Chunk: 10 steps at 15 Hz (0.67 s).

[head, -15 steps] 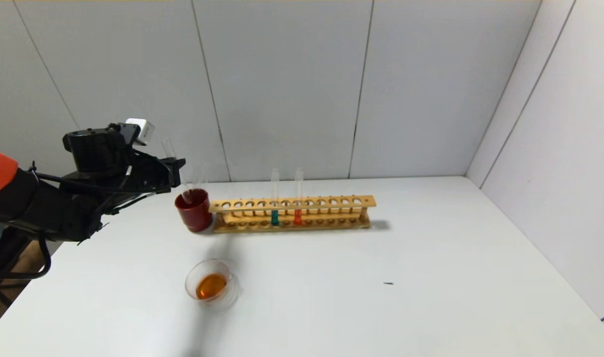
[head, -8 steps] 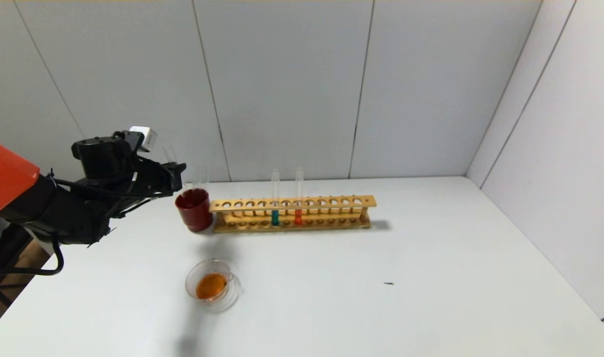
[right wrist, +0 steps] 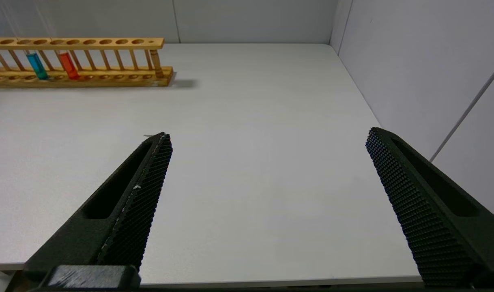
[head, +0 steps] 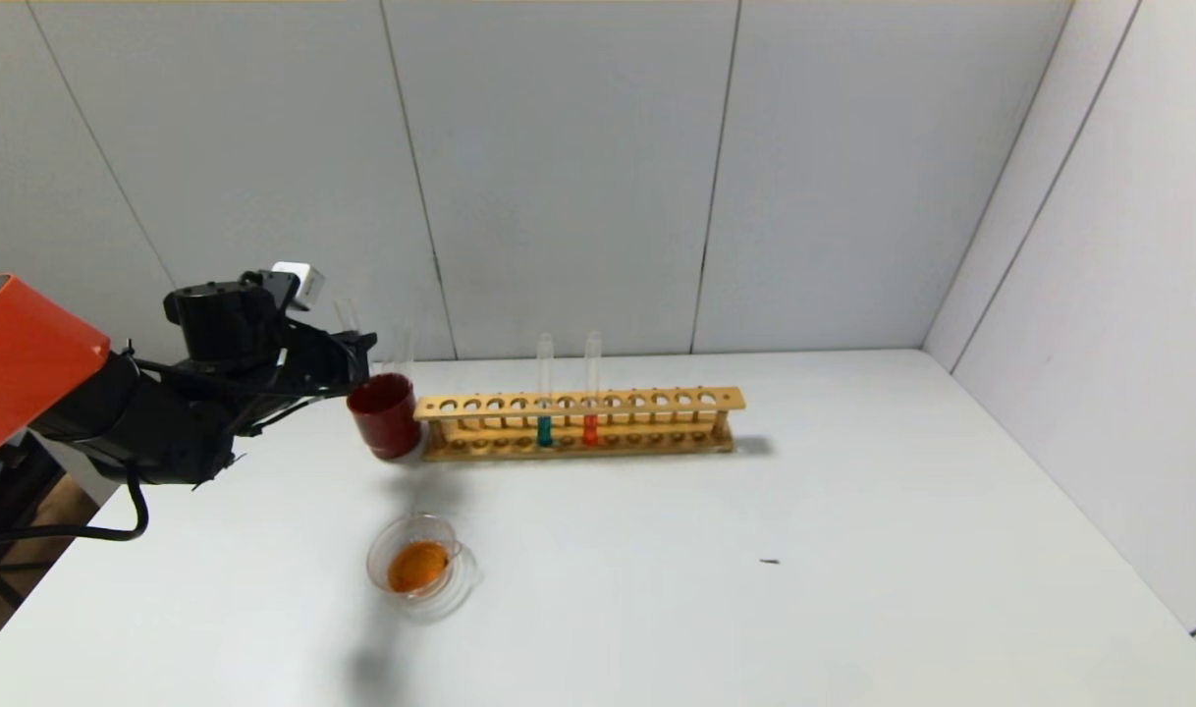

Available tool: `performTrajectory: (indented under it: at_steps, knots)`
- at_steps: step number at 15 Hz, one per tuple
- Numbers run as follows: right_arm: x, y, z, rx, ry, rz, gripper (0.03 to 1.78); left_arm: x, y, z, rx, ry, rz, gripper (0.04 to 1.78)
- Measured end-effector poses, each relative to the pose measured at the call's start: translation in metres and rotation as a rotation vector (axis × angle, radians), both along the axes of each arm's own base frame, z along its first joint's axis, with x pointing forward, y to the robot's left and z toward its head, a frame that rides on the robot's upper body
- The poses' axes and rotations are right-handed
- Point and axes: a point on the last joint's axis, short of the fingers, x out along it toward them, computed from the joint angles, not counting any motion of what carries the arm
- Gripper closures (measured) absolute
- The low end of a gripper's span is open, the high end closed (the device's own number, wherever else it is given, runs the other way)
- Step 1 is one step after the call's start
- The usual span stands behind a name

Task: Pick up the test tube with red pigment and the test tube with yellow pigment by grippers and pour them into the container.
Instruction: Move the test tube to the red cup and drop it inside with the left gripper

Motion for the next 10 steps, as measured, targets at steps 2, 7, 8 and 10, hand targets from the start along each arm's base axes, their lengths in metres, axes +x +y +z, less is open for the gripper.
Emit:
performTrajectory:
  at_steps: [2, 7, 8, 10]
  knots:
    - [0.0, 0.0, 0.0, 0.0, 0.0, 0.0, 0.06, 0.0002, 0.0002, -0.001, -0.001, 0.002, 0.0, 1.51]
    - [0.0, 0.0, 0.0, 0.0, 0.0, 0.0, 0.06, 0.002, 0.0, -0.0022, -0.002, 0.002, 0.002, 1.35]
    - [0.0, 0.0, 0.0, 0.0, 0.0, 0.0, 0.06, 0.0021, -0.0002, -0.0023, -0.002, 0.002, 0.002, 1.26]
    - [0.0, 0.0, 0.0, 0.0, 0.0, 0.0, 0.06, 0.0019, -0.0008, -0.002, -0.003, 0.002, 0.001, 0.94]
